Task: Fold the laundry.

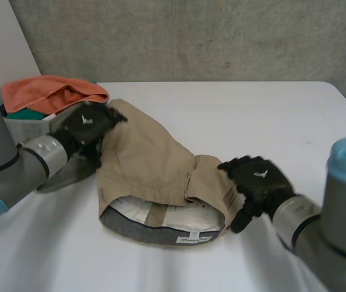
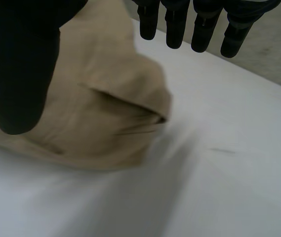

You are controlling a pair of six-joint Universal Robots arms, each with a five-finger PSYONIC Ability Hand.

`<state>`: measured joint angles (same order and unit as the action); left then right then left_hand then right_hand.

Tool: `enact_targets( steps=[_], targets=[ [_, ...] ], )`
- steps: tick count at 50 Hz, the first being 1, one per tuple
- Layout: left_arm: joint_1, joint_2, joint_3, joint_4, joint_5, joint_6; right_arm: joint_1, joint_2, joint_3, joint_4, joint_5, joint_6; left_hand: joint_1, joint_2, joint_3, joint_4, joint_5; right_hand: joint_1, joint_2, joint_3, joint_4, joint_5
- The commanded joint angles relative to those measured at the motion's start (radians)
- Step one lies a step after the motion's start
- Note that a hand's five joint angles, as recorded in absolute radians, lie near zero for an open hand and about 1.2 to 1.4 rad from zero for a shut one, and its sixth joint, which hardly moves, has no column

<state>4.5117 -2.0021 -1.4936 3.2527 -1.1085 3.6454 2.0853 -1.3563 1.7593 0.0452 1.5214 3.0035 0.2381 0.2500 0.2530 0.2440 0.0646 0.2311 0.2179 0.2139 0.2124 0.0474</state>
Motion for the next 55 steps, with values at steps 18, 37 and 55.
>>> enact_targets(
  steps=[18,37,55],
  targets=[
    [-0.137,-0.017,-0.039,-0.073,0.107,0.147,0.012,0.171,-0.150,-0.283,0.166,-0.300,1.158,1.146,1.143,1.152,1.157,1.165,1.178,1.182,1.184,1.174],
    [-0.634,-0.001,0.030,0.071,-0.286,-0.337,-0.146,0.535,-0.652,-0.553,0.005,-0.525,1.158,1.146,1.143,1.152,1.157,1.165,1.178,1.182,1.184,1.174],
    [-0.356,0.072,-0.007,0.125,-0.352,-0.275,-0.235,0.189,-0.452,-0.136,0.057,-0.520,0.019,0.008,0.005,0.014,0.018,-0.057,-0.043,-0.039,-0.038,-0.047]
  ],
)
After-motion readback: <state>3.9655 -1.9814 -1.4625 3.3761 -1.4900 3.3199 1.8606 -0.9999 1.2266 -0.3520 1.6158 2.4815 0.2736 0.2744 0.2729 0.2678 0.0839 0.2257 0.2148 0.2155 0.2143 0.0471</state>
